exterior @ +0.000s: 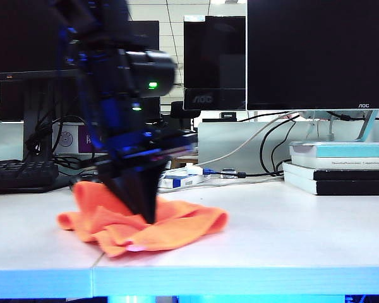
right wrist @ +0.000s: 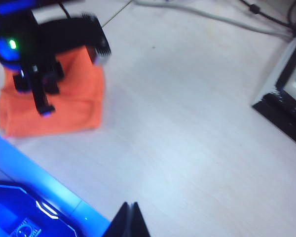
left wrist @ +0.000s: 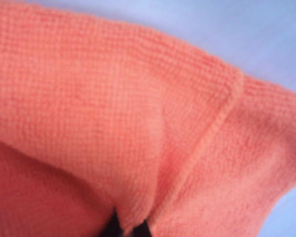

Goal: Wipe the table from left to right using the rag.

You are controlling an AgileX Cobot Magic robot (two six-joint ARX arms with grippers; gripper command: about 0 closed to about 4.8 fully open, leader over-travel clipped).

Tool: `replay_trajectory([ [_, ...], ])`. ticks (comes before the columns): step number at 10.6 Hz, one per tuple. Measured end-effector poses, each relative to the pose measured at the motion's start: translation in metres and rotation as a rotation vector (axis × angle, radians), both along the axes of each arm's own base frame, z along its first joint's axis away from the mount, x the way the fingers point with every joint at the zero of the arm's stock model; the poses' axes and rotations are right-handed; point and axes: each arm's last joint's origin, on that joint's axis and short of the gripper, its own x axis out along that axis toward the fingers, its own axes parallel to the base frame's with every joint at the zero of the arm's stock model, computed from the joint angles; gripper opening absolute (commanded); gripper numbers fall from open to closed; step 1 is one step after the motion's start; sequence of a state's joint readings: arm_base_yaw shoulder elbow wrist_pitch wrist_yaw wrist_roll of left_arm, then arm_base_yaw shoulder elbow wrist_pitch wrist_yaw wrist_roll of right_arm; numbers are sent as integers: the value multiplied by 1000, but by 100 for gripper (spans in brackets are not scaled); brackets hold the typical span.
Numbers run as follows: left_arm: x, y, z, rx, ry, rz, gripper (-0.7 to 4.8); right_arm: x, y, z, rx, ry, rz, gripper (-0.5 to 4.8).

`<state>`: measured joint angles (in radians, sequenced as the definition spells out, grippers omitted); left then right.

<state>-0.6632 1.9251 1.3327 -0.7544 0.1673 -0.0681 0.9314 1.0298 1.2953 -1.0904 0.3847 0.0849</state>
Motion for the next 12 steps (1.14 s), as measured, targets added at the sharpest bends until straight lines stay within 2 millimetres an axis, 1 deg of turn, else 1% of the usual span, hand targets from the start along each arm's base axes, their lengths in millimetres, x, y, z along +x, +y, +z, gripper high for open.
replay_trajectory([
  [1, -1, -9, -1, -3, -3, -21, -5, -1, -2, 1, 10, -9, -21, -1],
  [4, -3, -21, -1, -14, -15, -49, -5, -3, -7, 1, -22, -22, -59, -1],
  [6, -4, -25, 0, -27, -20, -46, -5, -4, -9, -1, -24, 2, -86, -1],
  [7, -1, -31, 2, -34, -22, -50, -5, -2, -13, -2, -19, 22, -136, -1],
  [9, 5, -47, 4, -31, -11, -71, -5, 2, -21, -3, -27, 43, -198, -1],
  [10, 5, -57, 4, -32, -15, -89, -6, 2, -24, -4, -24, 61, -236, -1],
  [11, 4, -64, 4, -37, -20, -101, -5, 2, -27, -5, -31, 77, -254, -1],
  [12, 3, -74, 4, -45, -29, -122, -6, 4, -33, -7, -49, 95, -298, -1],
])
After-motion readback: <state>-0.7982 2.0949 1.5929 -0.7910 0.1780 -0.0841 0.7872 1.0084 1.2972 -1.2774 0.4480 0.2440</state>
